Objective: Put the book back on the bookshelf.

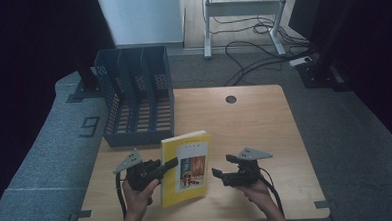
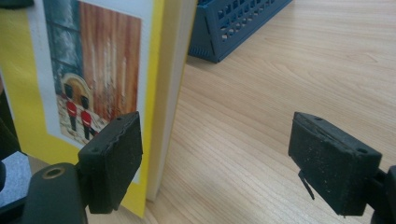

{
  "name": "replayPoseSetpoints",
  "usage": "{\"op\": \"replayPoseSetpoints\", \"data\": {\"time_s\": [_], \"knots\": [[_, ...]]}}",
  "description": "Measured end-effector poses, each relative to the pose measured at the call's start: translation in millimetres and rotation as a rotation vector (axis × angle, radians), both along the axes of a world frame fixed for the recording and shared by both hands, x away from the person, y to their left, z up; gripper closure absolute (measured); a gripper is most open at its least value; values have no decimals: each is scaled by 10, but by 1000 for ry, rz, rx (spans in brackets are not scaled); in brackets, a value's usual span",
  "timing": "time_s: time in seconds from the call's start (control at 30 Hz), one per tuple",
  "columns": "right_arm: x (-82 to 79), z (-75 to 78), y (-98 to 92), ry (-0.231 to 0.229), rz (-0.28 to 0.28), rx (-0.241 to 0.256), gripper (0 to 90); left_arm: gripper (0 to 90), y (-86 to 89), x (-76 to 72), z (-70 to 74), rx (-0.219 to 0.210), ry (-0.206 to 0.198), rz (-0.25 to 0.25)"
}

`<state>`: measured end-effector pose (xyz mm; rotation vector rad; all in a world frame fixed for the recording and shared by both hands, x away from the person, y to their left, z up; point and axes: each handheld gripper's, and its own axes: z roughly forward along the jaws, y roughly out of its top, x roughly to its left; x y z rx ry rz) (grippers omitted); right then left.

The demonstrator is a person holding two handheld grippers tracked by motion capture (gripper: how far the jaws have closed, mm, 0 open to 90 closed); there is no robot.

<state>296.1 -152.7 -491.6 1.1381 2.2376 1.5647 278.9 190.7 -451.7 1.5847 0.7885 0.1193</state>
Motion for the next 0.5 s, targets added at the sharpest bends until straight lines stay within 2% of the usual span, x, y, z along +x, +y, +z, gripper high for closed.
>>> {"op": "replayPoseSetpoints", "data": {"time_s": [0.33,0.5], "knots": [[22,-62,3,19,-3,-21,174,756,57,-6,28,4,-9,20],[-20,-14,32,-8,34,31,174,756,33,-20,33,0,-15,15]]}}
